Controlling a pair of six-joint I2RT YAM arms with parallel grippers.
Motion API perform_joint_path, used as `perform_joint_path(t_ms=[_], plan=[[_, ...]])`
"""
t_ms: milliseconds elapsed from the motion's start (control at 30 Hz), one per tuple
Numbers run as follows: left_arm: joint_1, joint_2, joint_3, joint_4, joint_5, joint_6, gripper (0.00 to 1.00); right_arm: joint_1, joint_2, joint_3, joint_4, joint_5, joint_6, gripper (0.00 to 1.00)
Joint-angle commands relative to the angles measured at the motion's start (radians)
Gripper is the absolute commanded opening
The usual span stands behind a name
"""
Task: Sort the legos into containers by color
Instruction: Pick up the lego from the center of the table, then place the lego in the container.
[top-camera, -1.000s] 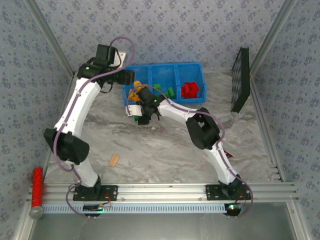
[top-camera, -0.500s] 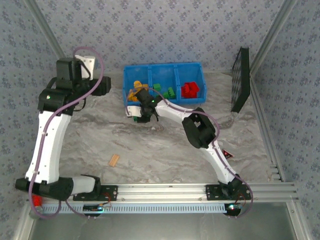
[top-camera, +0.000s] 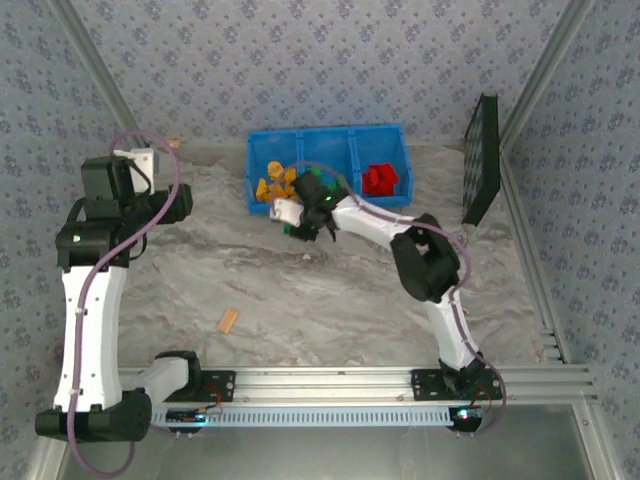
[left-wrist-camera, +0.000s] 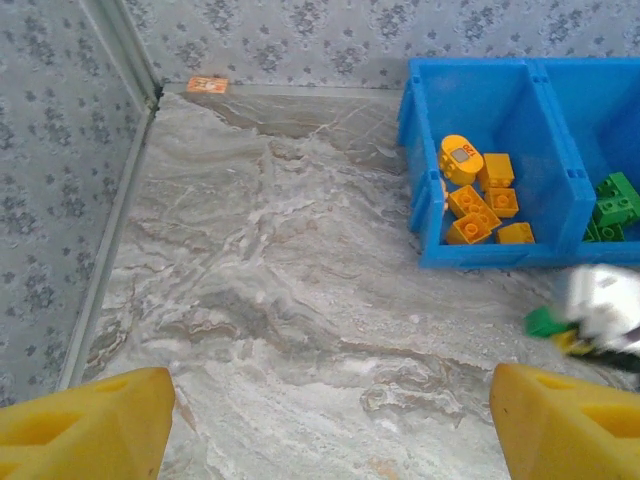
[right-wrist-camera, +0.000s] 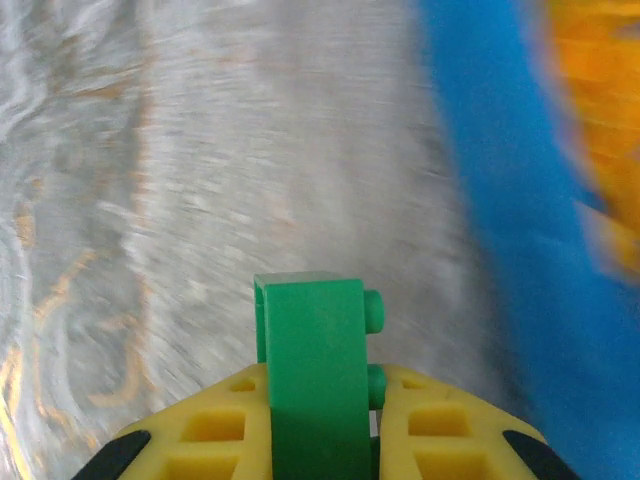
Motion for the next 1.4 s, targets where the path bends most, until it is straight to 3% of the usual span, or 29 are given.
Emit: perform_joint_path(t_ms=[0, 267, 667, 900, 1100, 1200, 1267, 1367], plan=[[0.022, -0.01, -0.02, 0.003, 0.034, 0.021, 0.82, -0.109, -0.153, 0.011, 0.016, -0.003, 0.165, 0.11], [0.036, -0.037, -0.096, 0.054, 0.076, -0.004, 0.83, -0.268, -0.077, 0.135, 0.073, -0.008, 0.258, 0.12], [0.031, -0.055, -0.171, 0.042, 0.2, -0.062, 0.84, -0.241, 0.311, 0.584, -0.04, 0.152, 0.133, 0.15], [0.033, -0.089, -0.293, 0.131, 0.223, -0.106, 0.87, -0.208, 0.372, 0.616, -0.066, 0.2, 0.052, 0.19], [0.031, -0.115, -0.387, 0.226, 0.2, -0.117, 0.9, -0.198, 0.303, 0.517, -0.027, 0.177, 0.056, 0.33], [0.03, -0.102, -0.377, 0.241, 0.175, -0.108, 0.92, -0.197, 0.255, 0.478, -0.017, 0.17, 0.053, 0.45], [0.032, -0.084, -0.362, 0.252, 0.156, -0.107, 0.93, -0.197, 0.218, 0.447, -0.011, 0.169, 0.054, 0.59], [0.033, -0.057, -0.358, 0.294, 0.125, -0.113, 0.93, -0.199, 0.156, 0.389, 0.007, 0.164, 0.055, 0.66]])
